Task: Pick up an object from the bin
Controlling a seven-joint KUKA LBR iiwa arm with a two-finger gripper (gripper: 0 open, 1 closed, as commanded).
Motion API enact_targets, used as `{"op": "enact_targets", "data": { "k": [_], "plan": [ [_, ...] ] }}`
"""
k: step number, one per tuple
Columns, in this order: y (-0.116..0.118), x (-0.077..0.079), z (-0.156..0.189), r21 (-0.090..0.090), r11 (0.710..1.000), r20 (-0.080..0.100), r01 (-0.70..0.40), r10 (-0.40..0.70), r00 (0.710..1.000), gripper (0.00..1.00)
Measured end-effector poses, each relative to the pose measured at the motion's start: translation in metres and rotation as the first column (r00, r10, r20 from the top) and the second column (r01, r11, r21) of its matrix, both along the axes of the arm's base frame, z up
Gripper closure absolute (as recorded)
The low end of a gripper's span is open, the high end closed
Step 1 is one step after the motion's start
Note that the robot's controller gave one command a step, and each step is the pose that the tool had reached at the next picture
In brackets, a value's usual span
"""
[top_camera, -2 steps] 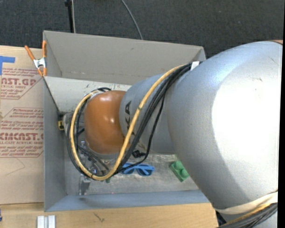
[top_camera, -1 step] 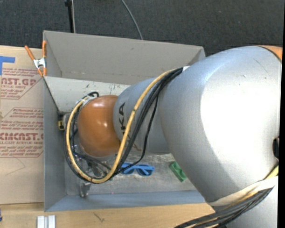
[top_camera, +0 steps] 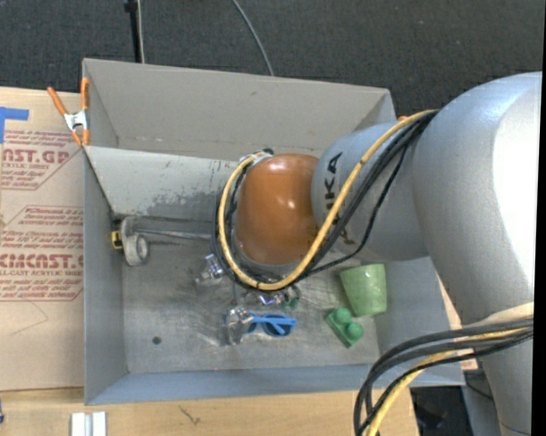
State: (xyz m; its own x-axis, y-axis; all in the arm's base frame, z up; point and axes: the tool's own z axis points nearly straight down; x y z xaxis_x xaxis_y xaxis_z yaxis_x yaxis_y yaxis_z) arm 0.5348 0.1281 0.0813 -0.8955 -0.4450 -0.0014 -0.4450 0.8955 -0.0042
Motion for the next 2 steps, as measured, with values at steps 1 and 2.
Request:
{"op": "enact_targets", "data": {
  "k": [1,2],
  "plan": [
    [-0.0996,-0.0443,-0.0012,0.002,0.999,0.002,0.045,-0.045,0.999,0.0],
    [-0.0951,-0.0443,-0.001,0.005,0.999,-0.001,0.038,-0.038,0.999,1.0]
  ]
}}
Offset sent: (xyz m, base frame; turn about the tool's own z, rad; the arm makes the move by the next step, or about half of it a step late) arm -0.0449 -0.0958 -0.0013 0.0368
